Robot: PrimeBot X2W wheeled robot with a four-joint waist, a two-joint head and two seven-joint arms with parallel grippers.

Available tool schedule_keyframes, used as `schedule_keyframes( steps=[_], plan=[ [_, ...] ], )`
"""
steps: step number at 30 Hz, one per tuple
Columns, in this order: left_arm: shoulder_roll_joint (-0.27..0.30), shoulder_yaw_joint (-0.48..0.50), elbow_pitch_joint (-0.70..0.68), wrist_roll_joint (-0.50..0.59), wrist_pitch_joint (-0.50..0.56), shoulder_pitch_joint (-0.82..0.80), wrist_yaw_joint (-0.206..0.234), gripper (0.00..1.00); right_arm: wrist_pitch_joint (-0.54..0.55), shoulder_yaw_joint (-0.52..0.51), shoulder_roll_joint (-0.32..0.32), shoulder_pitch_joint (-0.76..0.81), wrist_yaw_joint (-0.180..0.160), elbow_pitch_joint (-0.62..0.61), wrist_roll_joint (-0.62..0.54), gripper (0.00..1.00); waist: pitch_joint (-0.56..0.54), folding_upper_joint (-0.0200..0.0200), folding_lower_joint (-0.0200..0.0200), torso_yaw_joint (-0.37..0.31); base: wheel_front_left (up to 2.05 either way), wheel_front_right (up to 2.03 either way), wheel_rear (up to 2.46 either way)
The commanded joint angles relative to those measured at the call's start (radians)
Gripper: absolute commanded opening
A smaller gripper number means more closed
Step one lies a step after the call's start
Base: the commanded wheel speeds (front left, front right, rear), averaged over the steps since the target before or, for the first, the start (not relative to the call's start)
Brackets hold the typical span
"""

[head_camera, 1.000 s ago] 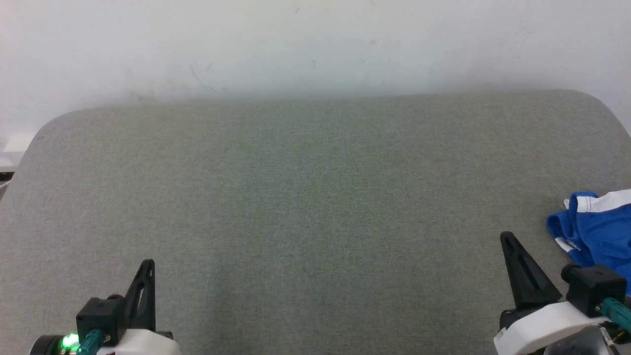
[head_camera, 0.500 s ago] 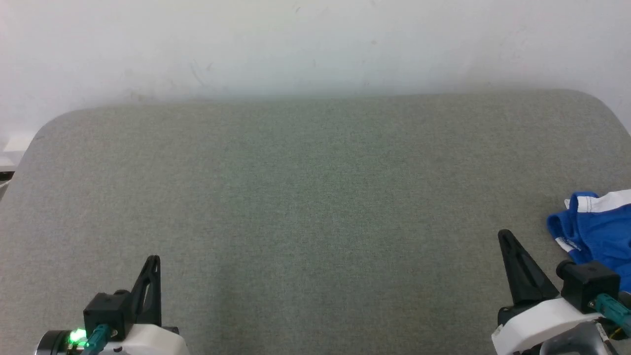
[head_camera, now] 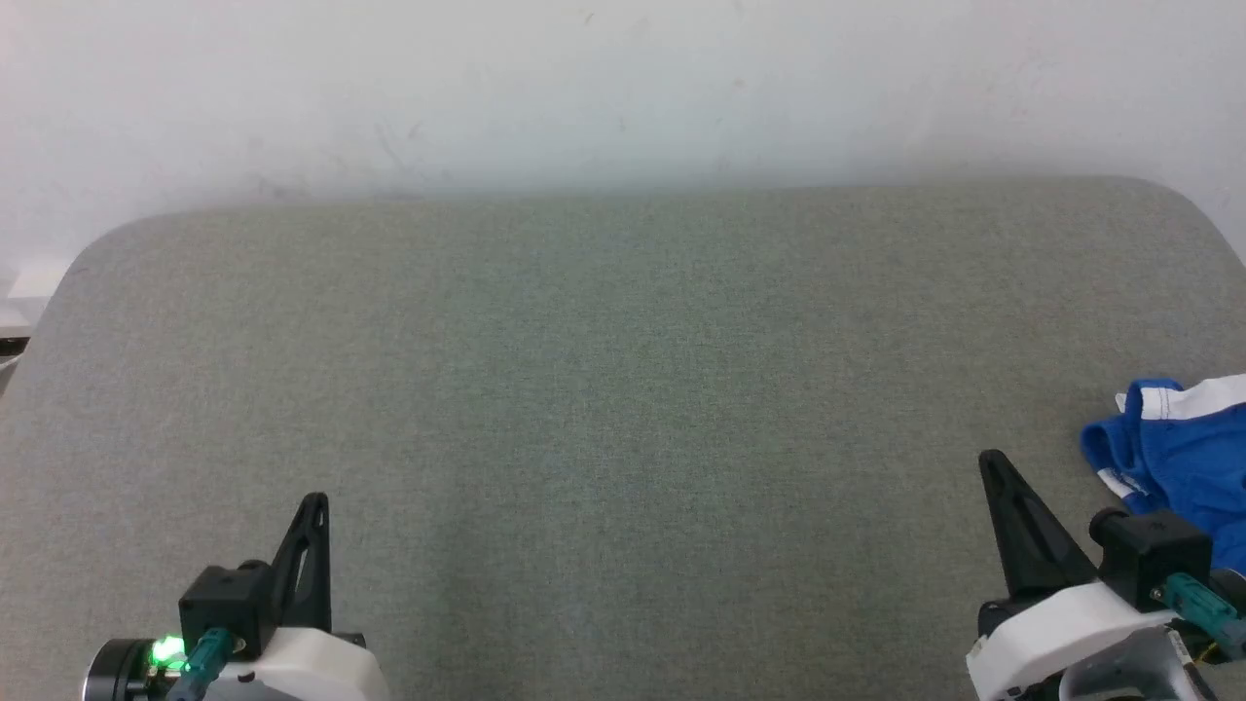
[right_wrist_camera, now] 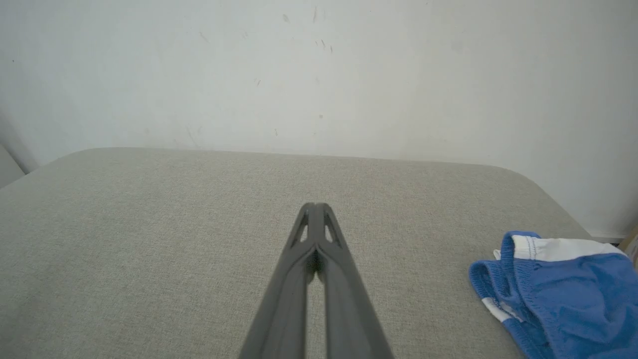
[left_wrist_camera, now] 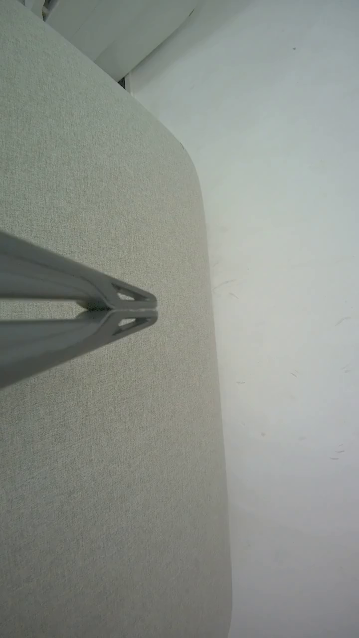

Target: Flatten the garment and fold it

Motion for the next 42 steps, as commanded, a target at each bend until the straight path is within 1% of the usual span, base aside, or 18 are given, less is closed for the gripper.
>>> schedule_keyframes(
  steps=[1, 42],
  plan=[
    [-0.013, 0.009, 0.006, 0.015, 0.005, -0.022, -0.007, 0.0, -0.006, 0.002, 0.002, -0.019, -0.001, 0.006, -0.009, 0.0, 0.0, 0.0, -0.0001, 0.0, 0.0, 0.0, 0.0],
    [-0.148, 0.073, 0.042, 0.128, 0.039, -0.079, -0.09, 0.0, -0.023, 0.009, 0.004, -0.073, -0.002, 0.078, -0.068, 0.0, 0.002, 0.0, -0.0001, 0.003, 0.0, 0.0, 0.0]
  ],
)
